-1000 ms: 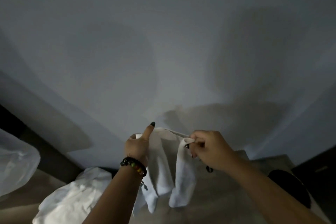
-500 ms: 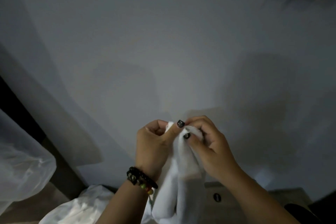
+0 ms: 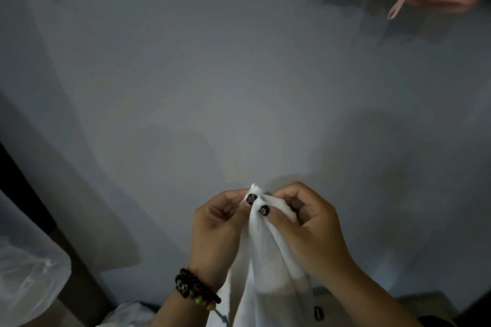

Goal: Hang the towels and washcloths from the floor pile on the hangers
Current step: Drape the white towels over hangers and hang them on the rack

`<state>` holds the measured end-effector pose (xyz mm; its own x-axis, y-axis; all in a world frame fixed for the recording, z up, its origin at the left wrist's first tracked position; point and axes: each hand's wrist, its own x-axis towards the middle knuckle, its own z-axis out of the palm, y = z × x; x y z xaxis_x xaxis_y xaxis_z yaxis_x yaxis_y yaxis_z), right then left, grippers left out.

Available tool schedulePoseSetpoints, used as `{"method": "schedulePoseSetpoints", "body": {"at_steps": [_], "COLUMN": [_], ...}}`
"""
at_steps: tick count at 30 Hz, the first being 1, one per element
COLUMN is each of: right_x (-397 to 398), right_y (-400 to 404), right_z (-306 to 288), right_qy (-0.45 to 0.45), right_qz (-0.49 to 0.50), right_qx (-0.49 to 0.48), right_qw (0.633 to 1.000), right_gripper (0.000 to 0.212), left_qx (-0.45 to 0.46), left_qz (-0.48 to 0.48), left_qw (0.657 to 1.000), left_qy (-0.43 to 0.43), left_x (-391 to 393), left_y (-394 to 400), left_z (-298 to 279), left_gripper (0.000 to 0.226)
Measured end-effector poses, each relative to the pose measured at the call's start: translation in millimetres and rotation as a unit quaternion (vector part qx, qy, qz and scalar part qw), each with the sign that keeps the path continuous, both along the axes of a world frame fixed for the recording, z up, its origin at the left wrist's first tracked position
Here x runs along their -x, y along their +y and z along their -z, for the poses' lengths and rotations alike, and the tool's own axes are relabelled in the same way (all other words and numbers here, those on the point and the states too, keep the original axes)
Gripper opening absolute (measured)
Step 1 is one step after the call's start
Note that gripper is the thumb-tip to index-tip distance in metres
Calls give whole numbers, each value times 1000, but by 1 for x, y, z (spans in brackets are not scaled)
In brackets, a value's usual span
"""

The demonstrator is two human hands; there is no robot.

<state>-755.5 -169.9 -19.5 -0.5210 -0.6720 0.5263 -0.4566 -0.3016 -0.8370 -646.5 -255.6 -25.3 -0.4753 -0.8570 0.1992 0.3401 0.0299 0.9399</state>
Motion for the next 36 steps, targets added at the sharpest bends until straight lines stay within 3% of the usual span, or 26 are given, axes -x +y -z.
{"method": "schedulePoseSetpoints", "body": {"at_steps": [5, 9, 11, 17, 21, 25, 28, 32, 34, 36], "right_x": [1, 2, 3, 14, 25, 31, 38, 64, 80, 96], "right_y": [-1, -3, -6, -18, -18, -20, -20, -17, -17, -22], "right_z": [-5, -4, -2, 14, 33, 51, 68, 81, 76, 63], "right_qy": [-38, -75, -79, -43, 42, 55, 32, 106, 133, 220], "right_qz": [32, 9, -1, -30, -36, -72, -98, -61, -47, -43], "right_qx": [-2, 6, -1, -41, -69, -120, -239, -353, -373, -398], "right_qw": [999, 997, 997, 998, 996, 989, 965, 927, 917, 889], "right_gripper": [24, 28, 29, 26, 24, 22, 31, 39, 42, 43], "left_qx": [26, 35, 15, -78, -87, -19, 72, 150, 156, 148], "left_qz": [46, 100, 91, 104, 74, 23, -34, -49, -34, -33], "left_qw": [998, 993, 994, 989, 993, 1000, 996, 987, 986, 987], "left_qy": [22, 46, 56, 64, 37, -3, -34, -41, -53, -62], "left_x": [0, -4, -2, 5, 19, 34, 41, 42, 40, 37], "left_y": [-2, -7, -11, -36, -50, -67, -88, -116, -132, -143], "left_z": [3, 7, 9, 18, 18, 2, -18, -52, -59, -62], "left_gripper": [9, 27, 18, 10, 23, 11, 23, 33, 42, 49]}}
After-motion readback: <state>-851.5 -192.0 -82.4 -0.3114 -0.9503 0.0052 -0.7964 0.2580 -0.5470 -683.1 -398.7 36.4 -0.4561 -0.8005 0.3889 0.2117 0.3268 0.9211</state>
